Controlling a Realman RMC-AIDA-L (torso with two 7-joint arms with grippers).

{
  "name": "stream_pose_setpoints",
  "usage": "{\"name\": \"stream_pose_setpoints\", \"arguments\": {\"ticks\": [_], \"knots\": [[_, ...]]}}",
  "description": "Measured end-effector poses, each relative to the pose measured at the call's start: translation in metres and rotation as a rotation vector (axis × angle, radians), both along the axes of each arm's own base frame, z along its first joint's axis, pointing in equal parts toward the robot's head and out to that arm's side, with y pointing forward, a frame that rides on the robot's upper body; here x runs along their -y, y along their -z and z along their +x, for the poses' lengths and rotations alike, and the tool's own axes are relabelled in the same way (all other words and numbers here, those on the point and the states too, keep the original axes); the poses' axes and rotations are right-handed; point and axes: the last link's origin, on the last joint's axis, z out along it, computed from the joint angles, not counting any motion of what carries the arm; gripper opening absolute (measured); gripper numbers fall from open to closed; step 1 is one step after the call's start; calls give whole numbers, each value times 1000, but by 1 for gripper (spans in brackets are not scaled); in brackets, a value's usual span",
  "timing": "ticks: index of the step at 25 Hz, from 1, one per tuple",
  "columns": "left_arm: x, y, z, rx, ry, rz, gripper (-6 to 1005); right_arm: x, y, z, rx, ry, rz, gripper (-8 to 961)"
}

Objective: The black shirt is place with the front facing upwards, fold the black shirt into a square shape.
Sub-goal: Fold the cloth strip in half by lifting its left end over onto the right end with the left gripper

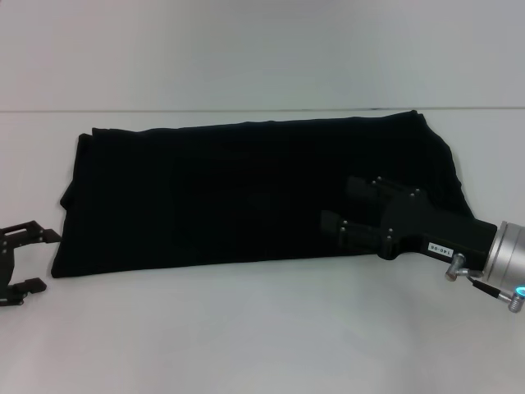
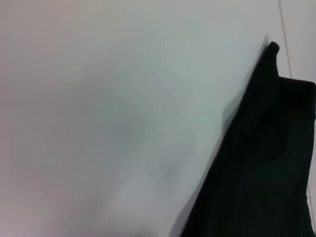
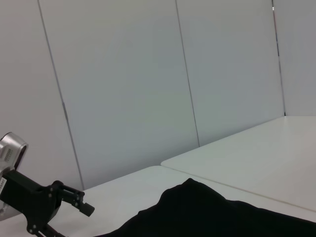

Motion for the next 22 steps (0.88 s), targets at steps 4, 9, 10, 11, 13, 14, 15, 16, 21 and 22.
{"name": "stream_pose_setpoints", "arguments": {"ticks": [4, 9, 10, 11, 13, 14, 15, 16, 21, 22], "knots": [[-1, 0, -1, -8, -4, 5, 848, 0, 0, 0, 0, 0, 0, 838], [-4, 5, 2, -11, 7, -6, 848, 0, 0, 0, 0, 0, 0, 838], [-4, 5, 2, -11, 7, -6, 848, 0, 0, 0, -1, 1, 0, 838], [-5, 5, 3, -12, 10, -9, 847, 0, 1, 0, -1, 1, -1, 838], [-6, 6, 4, -13, 12, -10, 847, 0, 1, 0, -1, 2, -2, 838], [-7, 6, 5, -14, 13, -8, 847, 1, 1, 0, -2, 2, -2, 838], [-8, 6, 5, -15, 14, -8, 847, 1, 1, 0, -2, 2, -2, 838], [-9, 7, 6, -15, 16, -7, 847, 1, 1, 0, -2, 2, -3, 838], [-13, 10, 8, -14, 20, -8, 847, 1, 2, 0, -1, 2, -3, 838], [-14, 10, 9, -15, 22, -10, 847, 1, 2, 0, -1, 2, -3, 837]]}}
